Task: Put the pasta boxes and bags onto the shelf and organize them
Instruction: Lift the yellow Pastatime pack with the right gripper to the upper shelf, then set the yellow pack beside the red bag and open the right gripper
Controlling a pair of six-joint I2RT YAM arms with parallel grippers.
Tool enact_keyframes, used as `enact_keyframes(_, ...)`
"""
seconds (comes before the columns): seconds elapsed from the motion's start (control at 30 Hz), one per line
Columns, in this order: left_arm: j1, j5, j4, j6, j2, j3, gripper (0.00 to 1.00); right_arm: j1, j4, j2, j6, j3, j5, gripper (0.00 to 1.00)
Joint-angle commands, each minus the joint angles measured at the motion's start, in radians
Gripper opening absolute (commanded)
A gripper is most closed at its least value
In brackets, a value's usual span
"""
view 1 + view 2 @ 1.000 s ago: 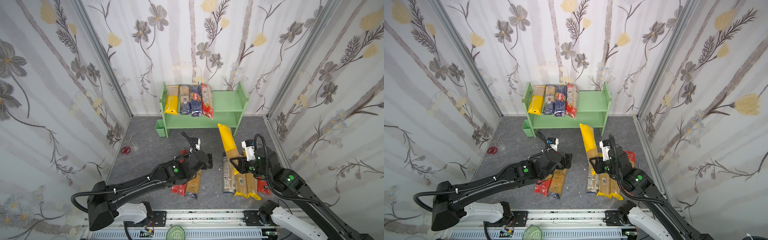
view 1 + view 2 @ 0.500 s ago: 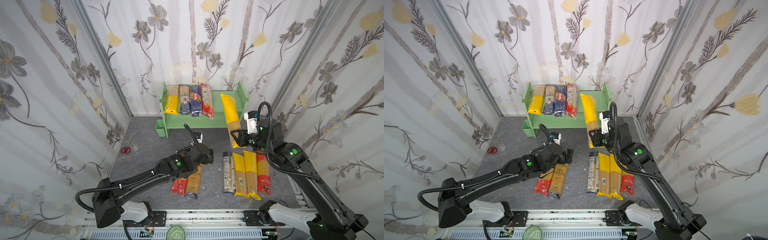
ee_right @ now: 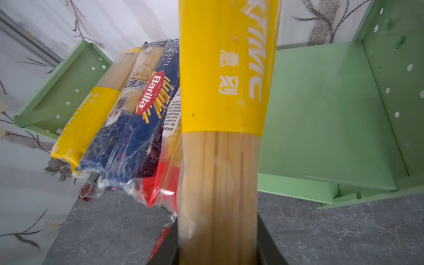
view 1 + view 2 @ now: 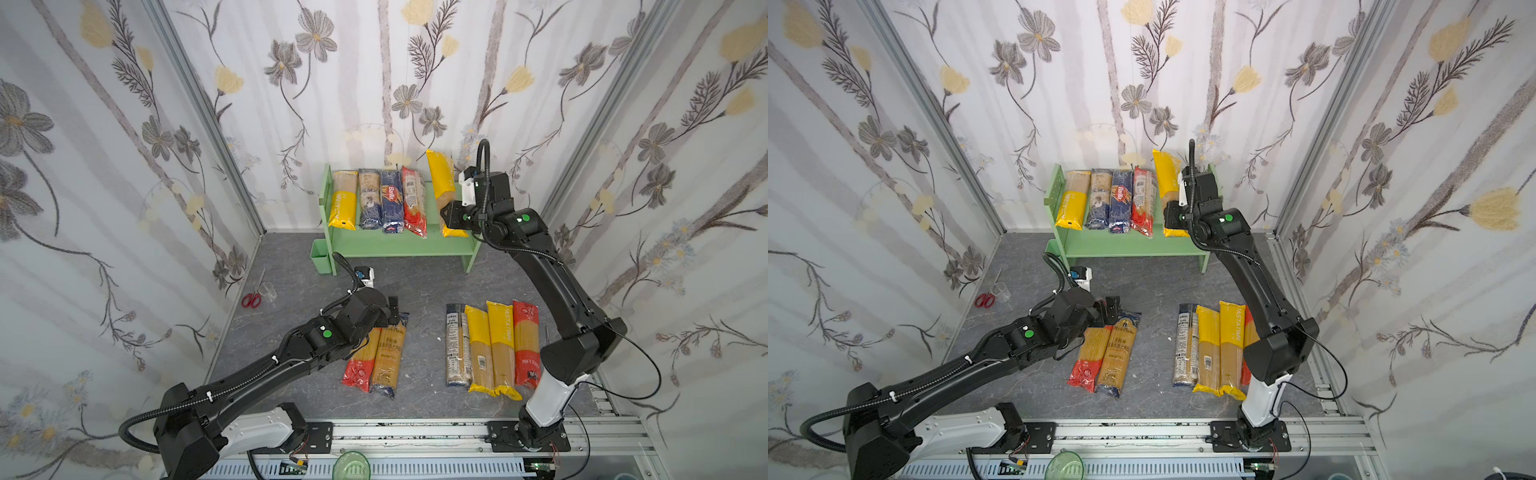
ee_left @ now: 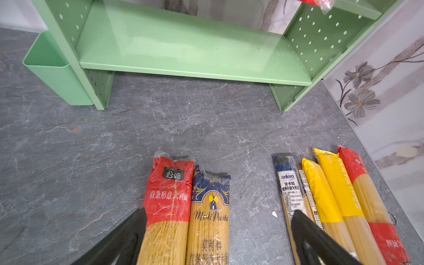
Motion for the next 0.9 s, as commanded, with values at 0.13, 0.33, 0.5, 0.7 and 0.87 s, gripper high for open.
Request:
enact_keyframes(0.13, 0.047, 0.006, 0.025, -0.008, -0.04, -0.032, 1.0, -0.027, 0.062, 0.166, -0.001, 0.173, 0.011, 0.06)
enact_keyframes(0.33, 0.069, 0.02, 0.033, -0.002, -0.028, -0.044, 1.0, -0.028, 0.064, 0.209, 0.011, 0.177, -0.008, 0.34)
enact_keyframes(0.5, 0.075, 0.031, 0.039, -0.002, -0.025, -0.051, 1.0, -0.028, 0.076, 0.228, 0.019, 0.177, -0.054, 0.41)
enact_keyframes(0.7, 0.08, 0.037, 0.04, -0.005, -0.05, -0.057, 1.0, -0.029, 0.103, 0.224, 0.021, 0.177, -0.132, 0.57)
enact_keyframes(0.87, 0.082, 0.037, 0.041, -0.008, -0.077, -0.068, 1.0, -0.03, 0.104, 0.196, 0.016, 0.177, -0.112, 0.67)
